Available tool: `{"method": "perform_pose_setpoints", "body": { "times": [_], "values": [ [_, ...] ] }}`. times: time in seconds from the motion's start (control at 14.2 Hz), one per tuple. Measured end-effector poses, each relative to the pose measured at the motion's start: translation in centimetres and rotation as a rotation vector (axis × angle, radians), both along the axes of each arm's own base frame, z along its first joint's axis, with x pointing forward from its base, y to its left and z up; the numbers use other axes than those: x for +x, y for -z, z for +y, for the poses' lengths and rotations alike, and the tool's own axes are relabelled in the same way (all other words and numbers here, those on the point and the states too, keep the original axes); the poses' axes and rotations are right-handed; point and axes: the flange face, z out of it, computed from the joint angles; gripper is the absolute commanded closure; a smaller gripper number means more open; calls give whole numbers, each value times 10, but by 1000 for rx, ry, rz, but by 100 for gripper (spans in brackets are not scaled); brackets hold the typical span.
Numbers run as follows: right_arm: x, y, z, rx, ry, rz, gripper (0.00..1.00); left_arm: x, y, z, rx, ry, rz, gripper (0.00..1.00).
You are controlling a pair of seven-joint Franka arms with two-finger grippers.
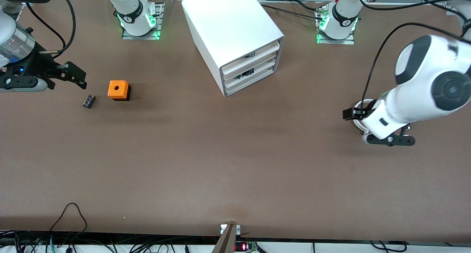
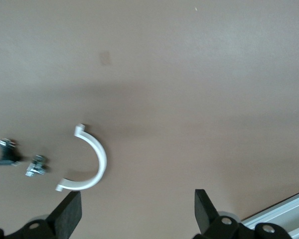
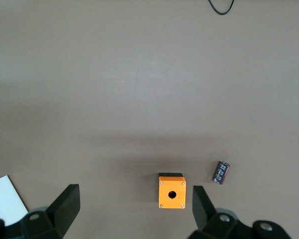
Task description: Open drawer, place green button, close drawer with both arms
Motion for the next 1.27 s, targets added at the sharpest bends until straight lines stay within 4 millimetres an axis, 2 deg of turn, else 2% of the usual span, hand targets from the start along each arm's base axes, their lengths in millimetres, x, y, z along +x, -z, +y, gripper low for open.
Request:
{"method": "perform_pose_setpoints", "body": {
  "times": [0.28,0.42,0.56,0.7,0.85,1.06,1.27],
  "values": [
    [0,0,0,0,0,-1,0,-21,-51,57,-1,48,-46,0],
    [0,-1,0,0,0,-4,0,-37,-77,65,23,49,-84,0],
    [0,-1,0,1,0,-5,0,-55,-94,62,34,44,-128,0],
    [1,-1,0,1,0,-6,0,-78,-89,64,16,13,-116,0],
    [1,-1,0,1,0,-6,0,-93,-80,68,-17,-8,-106,0],
    [1,-1,0,1,0,-6,0,-95,-73,67,-73,-29,-101,0],
    [1,-1,0,1,0,-6,0,-90,-76,71,-74,-37,-114,0]
  ]
}}
